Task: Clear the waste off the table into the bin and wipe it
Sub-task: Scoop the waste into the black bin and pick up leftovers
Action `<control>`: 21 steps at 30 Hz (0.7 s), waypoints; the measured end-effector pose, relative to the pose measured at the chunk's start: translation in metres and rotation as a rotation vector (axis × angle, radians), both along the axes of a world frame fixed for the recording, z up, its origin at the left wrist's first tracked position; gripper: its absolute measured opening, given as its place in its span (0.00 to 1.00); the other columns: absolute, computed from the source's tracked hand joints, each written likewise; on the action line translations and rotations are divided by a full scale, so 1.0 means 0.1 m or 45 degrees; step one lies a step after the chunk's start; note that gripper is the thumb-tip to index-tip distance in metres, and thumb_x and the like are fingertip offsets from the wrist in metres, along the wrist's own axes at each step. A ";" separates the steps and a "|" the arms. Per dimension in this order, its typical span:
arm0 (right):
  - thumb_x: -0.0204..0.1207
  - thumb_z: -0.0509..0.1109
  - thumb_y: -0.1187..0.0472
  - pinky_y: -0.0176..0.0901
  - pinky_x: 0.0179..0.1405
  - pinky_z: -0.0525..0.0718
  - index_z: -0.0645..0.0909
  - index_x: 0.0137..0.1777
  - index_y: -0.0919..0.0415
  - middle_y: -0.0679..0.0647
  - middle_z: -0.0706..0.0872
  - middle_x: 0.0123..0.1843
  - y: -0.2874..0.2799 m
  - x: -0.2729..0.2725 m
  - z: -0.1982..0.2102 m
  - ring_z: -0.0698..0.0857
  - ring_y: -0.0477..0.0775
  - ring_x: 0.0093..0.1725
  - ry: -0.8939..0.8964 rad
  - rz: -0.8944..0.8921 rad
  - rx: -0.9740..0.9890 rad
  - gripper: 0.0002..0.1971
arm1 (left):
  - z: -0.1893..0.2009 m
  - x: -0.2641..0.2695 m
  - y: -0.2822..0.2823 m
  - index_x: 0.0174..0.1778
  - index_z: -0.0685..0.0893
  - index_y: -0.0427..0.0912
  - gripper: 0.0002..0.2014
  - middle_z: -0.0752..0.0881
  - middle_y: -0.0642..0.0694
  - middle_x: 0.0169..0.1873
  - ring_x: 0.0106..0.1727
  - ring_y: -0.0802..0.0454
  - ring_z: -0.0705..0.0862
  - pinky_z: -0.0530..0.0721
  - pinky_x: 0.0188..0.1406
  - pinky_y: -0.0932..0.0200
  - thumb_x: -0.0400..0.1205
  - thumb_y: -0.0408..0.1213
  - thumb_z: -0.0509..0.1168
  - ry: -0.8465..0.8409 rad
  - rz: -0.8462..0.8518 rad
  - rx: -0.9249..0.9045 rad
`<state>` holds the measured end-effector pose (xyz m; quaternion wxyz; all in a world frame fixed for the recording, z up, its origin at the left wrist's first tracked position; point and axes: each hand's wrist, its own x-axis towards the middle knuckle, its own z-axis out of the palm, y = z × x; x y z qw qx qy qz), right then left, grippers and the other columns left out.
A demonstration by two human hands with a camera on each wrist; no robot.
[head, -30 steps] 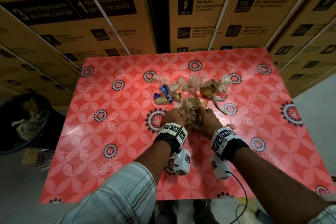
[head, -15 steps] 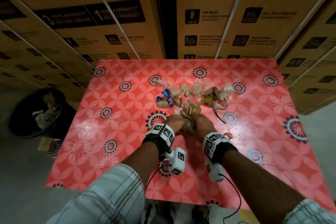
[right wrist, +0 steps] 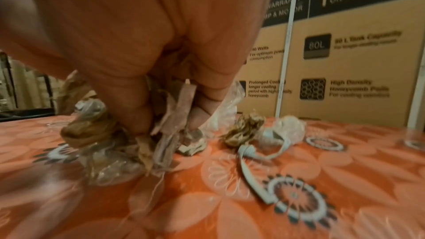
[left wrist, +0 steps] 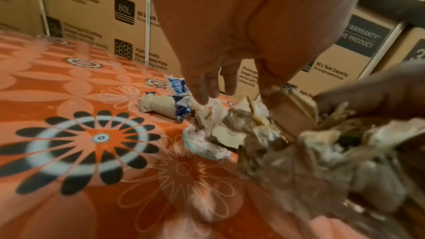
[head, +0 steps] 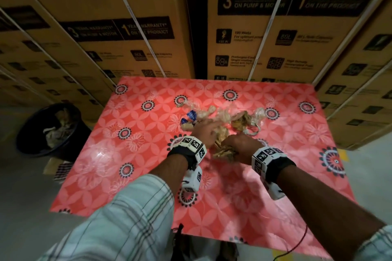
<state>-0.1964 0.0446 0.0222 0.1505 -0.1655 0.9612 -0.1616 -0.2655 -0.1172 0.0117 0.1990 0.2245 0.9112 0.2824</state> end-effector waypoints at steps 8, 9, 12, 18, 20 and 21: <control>0.72 0.70 0.68 0.49 0.44 0.83 0.85 0.53 0.53 0.54 0.88 0.45 0.26 0.00 0.18 0.84 0.59 0.46 0.313 -0.092 -0.150 0.13 | 0.07 0.08 0.21 0.79 0.71 0.43 0.24 0.75 0.44 0.76 0.76 0.48 0.73 0.66 0.73 0.61 0.90 0.49 0.51 -0.518 0.246 0.271; 0.72 0.70 0.68 0.48 0.43 0.83 0.85 0.51 0.54 0.54 0.88 0.44 0.28 -0.02 0.21 0.85 0.59 0.45 0.329 -0.159 -0.185 0.11 | 0.07 0.07 0.22 0.78 0.72 0.43 0.23 0.78 0.43 0.72 0.70 0.50 0.77 0.69 0.66 0.65 0.90 0.49 0.52 -0.511 0.256 0.316; 0.69 0.70 0.70 0.47 0.41 0.81 0.85 0.46 0.58 0.55 0.87 0.41 0.26 -0.08 0.29 0.84 0.60 0.43 0.389 -0.254 -0.230 0.09 | 0.13 0.13 0.25 0.73 0.78 0.43 0.20 0.84 0.45 0.60 0.50 0.54 0.84 0.80 0.50 0.71 0.89 0.48 0.54 -0.501 0.271 0.435; 0.62 0.76 0.68 0.42 0.43 0.78 0.77 0.59 0.56 0.53 0.85 0.49 0.22 -0.16 0.29 0.82 0.54 0.46 0.490 -0.692 -0.480 0.24 | 0.18 0.11 0.26 0.59 0.85 0.54 0.13 0.88 0.42 0.58 0.58 0.43 0.87 0.84 0.62 0.47 0.86 0.52 0.59 -0.624 0.330 0.661; 0.61 0.76 0.69 0.42 0.40 0.73 0.80 0.54 0.58 0.54 0.82 0.48 0.21 -0.16 0.30 0.79 0.57 0.46 0.574 -0.736 -0.515 0.20 | 0.24 0.12 0.28 0.52 0.87 0.58 0.11 0.89 0.42 0.52 0.54 0.40 0.87 0.85 0.59 0.42 0.85 0.52 0.60 -0.650 0.366 0.734; 0.60 0.75 0.69 0.42 0.40 0.70 0.81 0.52 0.59 0.55 0.82 0.47 0.20 -0.16 0.31 0.79 0.58 0.46 0.606 -0.740 -0.536 0.19 | 0.27 0.11 0.30 0.52 0.86 0.58 0.10 0.89 0.42 0.50 0.50 0.41 0.87 0.86 0.57 0.41 0.86 0.50 0.59 -0.639 0.385 0.765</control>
